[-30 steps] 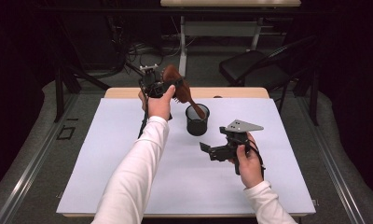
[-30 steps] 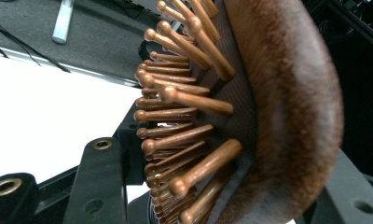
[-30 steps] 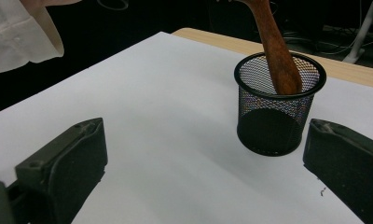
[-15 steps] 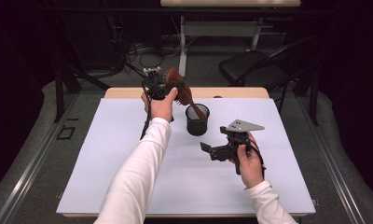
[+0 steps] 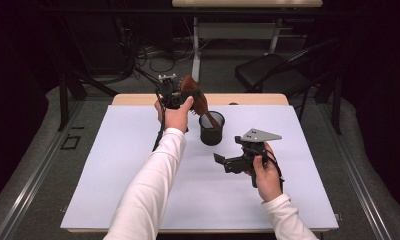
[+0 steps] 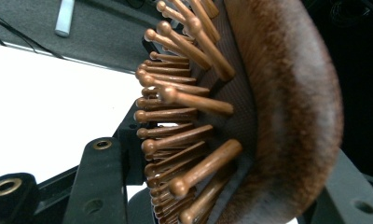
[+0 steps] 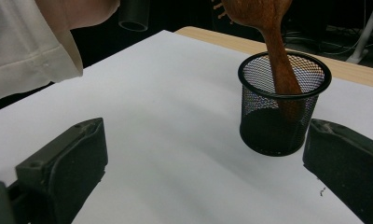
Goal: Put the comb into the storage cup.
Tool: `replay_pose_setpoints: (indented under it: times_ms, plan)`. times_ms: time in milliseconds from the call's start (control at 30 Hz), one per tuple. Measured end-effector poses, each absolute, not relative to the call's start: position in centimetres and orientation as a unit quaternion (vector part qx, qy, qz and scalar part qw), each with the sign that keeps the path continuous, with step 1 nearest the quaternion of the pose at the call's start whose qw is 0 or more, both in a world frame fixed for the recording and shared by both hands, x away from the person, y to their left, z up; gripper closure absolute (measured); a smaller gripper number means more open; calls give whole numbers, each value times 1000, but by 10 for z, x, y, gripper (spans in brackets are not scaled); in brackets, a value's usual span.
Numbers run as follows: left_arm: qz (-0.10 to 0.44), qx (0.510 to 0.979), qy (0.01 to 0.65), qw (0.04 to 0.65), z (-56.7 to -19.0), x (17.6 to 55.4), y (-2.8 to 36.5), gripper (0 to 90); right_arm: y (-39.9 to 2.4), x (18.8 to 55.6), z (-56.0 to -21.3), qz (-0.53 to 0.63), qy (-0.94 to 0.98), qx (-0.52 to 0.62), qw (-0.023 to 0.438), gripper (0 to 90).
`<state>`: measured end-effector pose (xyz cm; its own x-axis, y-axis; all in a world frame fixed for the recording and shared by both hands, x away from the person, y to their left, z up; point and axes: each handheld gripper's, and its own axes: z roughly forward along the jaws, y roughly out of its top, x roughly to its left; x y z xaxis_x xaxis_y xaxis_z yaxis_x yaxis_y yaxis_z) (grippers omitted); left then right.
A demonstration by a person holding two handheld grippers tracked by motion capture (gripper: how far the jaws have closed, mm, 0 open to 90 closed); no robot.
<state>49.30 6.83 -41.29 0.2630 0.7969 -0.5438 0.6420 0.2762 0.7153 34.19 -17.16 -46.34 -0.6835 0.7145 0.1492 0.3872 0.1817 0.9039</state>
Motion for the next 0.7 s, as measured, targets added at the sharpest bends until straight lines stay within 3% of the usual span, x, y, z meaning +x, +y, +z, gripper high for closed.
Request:
replay_pose_setpoints:
  times_ms: [700]
  plan:
    - [73,597,610,516,-427,495,68,474,-184,344,-458,528,740,380,172,5]
